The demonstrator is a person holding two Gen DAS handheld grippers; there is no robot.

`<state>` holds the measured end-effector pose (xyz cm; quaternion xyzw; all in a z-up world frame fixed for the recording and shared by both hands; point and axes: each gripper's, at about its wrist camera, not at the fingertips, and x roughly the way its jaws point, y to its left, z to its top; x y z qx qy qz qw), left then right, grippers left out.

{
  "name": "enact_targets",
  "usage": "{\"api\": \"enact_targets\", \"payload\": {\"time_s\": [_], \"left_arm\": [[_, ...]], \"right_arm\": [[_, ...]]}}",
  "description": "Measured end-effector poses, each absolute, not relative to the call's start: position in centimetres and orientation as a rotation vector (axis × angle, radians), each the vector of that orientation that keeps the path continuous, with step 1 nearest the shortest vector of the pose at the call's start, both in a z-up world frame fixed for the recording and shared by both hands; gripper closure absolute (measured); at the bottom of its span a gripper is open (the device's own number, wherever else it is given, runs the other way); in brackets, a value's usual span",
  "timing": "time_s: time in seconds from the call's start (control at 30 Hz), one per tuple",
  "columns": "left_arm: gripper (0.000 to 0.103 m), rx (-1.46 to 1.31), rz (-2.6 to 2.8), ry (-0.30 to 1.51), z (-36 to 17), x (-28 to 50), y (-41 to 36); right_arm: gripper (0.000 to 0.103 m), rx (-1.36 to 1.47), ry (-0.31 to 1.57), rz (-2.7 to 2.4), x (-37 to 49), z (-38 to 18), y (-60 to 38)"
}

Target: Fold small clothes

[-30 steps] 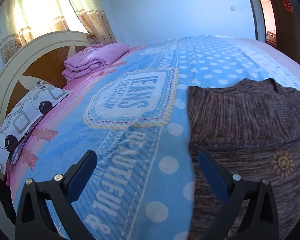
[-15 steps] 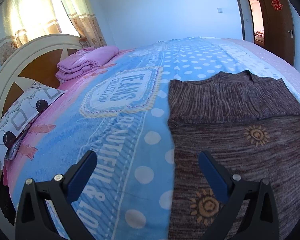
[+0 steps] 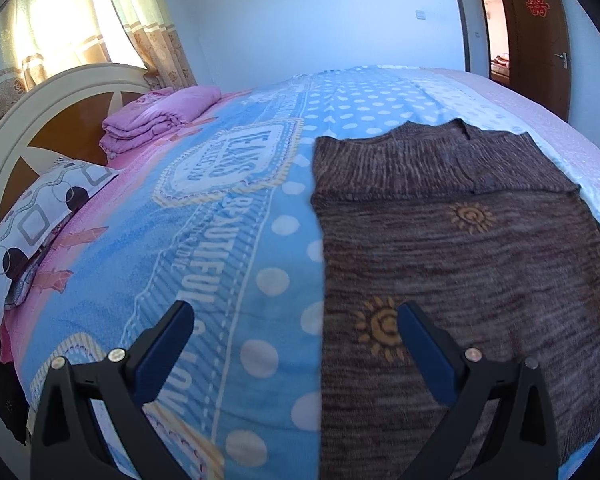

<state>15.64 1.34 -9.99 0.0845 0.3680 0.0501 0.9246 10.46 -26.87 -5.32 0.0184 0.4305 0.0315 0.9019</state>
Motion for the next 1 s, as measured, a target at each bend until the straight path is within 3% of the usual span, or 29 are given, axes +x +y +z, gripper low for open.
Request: {"api": "enact_targets", "payload": {"time_s": [0.67,1.0], "left_arm": [[0.0,0.168,0.032,0.823,-12.0,9.2,1.8],[0.015,0.12,-0.036,0.939,-14.3,8.4,1.8]], "right_arm": [[0.037,0.057,0.921,0.022,3.5,-6.3,-28.1],[0.037,0.104,0.916,-0.01,1.6,-6.5,-30.3]]}}
